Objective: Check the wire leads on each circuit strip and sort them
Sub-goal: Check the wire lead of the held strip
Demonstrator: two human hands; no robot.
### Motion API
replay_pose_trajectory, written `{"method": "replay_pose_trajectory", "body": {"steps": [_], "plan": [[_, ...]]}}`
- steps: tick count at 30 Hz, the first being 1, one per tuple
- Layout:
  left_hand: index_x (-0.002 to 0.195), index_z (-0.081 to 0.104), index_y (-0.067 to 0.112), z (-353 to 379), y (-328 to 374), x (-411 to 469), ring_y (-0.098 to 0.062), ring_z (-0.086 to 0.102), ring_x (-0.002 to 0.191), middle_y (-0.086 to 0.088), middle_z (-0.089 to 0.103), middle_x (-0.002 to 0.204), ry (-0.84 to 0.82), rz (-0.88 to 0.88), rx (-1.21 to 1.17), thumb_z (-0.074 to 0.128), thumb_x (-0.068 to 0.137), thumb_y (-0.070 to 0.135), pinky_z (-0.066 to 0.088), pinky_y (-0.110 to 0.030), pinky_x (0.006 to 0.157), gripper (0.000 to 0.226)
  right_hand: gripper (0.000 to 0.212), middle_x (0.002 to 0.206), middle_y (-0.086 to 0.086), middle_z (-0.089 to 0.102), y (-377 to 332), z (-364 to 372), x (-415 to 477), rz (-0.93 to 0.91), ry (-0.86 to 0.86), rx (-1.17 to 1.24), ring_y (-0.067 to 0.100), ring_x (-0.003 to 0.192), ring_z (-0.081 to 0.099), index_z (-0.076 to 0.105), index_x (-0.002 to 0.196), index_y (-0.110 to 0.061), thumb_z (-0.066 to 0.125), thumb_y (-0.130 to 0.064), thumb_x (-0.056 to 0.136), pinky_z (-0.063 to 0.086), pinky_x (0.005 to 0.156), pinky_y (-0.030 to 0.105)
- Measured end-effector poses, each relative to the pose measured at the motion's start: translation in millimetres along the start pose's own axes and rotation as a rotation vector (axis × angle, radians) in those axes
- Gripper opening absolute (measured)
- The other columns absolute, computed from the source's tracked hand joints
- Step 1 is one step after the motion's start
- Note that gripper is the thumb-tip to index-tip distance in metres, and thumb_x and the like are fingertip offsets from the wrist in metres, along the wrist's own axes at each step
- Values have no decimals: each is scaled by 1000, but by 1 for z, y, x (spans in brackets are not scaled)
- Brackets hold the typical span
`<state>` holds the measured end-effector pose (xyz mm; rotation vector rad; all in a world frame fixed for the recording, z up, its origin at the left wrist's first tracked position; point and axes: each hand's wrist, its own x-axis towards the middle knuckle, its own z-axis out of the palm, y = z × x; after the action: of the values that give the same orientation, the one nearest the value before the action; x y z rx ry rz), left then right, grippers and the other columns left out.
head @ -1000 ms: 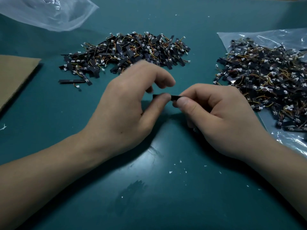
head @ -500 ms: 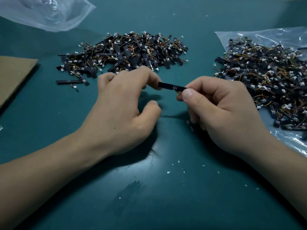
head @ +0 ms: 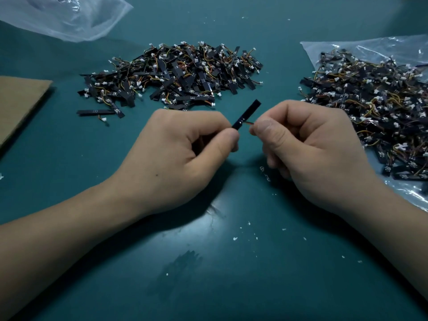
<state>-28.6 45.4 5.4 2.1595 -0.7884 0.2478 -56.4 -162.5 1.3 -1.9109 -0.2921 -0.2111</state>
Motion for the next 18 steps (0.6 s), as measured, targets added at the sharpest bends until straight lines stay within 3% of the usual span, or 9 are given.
{"method": "replay_pose_trajectory", "body": {"steps": [5,8,10,13,15,18], "plan": [[83,72,18,0,2,0,-6,53,57,9,56,59,-20,16,7,59,100,23,35,-13,55,21,16,67,3,66,-4,1,-3,-24,-95,-104,4,54,54,69,84,-31,64,-36,98,44,52,24],[88,73,21,2,0,-2,-5,54,61,12,59,64,-15,29,114,59,100,30,43,-23,59,20,21,90,9,65,-3,-1,-1,-61,140,-44,14,73,56,60,97,-22,56,-43,97,44,64,30],[90,72,21,2,-1,-2,-10,57,64,10,62,68,13,26,161,58,100,33,48,-33,60,21,40,79,25,52,-3,-4,1,-57,257,4,28,64,44,50,80,-7,50,-42,98,35,58,36],[92,69,22,3,0,-4,-20,59,69,10,63,75,4,57,234,56,101,36,51,-40,60,22,65,54,24,40,-4,-4,0,-9,161,19,37,50,36,43,59,2,43,-46,102,27,50,43],[94,67,23,4,1,-5,-24,58,71,9,62,79,-9,108,334,54,102,38,51,-42,58,21,67,51,18,46,-5,-1,-2,13,76,-70,30,45,42,52,57,-1,45,-49,102,32,47,40],[94,67,25,4,2,-7,-27,59,70,7,62,82,-3,141,412,54,101,40,50,-42,56,21,51,49,10,52,-3,-1,-3,27,41,-165,9,41,44,61,59,-12,55,-41,100,34,45,24]]}}
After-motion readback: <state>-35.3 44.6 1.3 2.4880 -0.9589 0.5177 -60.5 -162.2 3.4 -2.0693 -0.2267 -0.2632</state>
